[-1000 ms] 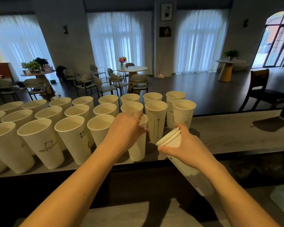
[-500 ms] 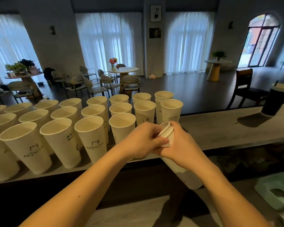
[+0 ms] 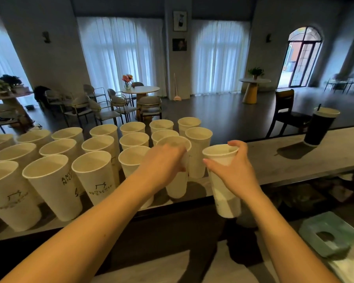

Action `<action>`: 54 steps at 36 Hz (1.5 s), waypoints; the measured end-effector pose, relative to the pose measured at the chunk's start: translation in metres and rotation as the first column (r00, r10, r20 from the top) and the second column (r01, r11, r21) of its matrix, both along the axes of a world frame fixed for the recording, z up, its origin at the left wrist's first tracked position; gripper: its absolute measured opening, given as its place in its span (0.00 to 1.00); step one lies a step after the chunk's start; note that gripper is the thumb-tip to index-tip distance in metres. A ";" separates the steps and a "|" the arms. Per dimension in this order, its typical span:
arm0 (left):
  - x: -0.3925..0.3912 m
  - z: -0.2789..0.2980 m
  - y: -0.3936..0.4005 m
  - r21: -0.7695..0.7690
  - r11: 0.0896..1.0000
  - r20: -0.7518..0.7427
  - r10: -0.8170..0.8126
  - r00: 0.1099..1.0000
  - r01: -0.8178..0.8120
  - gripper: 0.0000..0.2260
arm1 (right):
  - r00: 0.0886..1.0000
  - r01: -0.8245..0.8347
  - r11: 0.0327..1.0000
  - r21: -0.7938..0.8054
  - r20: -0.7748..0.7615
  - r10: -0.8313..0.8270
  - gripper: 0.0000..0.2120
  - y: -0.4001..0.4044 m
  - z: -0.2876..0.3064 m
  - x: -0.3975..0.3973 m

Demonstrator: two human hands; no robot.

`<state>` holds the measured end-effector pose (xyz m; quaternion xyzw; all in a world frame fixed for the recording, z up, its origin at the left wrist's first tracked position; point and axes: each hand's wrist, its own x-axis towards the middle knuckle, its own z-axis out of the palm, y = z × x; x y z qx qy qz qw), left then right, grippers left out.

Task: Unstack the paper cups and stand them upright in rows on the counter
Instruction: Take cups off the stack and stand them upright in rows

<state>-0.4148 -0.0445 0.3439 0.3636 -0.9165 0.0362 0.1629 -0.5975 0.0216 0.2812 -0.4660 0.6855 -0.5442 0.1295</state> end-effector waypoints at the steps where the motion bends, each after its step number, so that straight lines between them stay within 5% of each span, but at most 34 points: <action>1: -0.001 -0.005 -0.003 -0.010 1.000 0.027 0.000 1.000 0.000 0.16 | 0.999 -0.022 0.999 -0.037 0.028 0.023 0.37 -0.002 0.000 0.003; 6: -0.004 -0.020 -0.014 -0.046 0.999 0.129 0.022 0.991 -0.016 0.18 | 0.986 -0.131 0.986 -0.101 0.092 0.141 0.36 -0.013 -0.010 0.009; 21: -0.004 -0.007 -0.031 0.067 0.992 0.146 0.094 0.985 -0.105 0.20 | 0.990 -0.116 0.988 -0.100 0.068 0.123 0.39 -0.030 -0.036 0.000; 28: -0.028 0.020 -0.043 -0.257 0.966 -0.068 -0.059 0.996 0.040 0.09 | 0.995 -0.099 0.994 -0.055 -0.023 0.098 0.41 -0.030 -0.040 -0.009; 35: -0.074 0.018 -0.080 -0.248 0.962 0.149 -0.078 0.986 0.113 0.17 | 0.996 -0.039 0.998 -0.045 -0.087 0.035 0.44 -0.027 -0.047 -0.009; 43: -0.093 0.009 -0.096 -0.136 0.985 0.286 -0.063 0.956 0.105 0.09 | 0.995 -0.022 0.998 -0.055 -0.103 0.016 0.45 -0.027 -0.052 -0.011; 54: -0.103 0.009 -0.104 -0.179 0.980 0.328 -0.030 0.944 0.093 0.11 | 0.994 -0.010 1.000 -0.030 -0.113 0.006 0.46 -0.032 -0.052 -0.011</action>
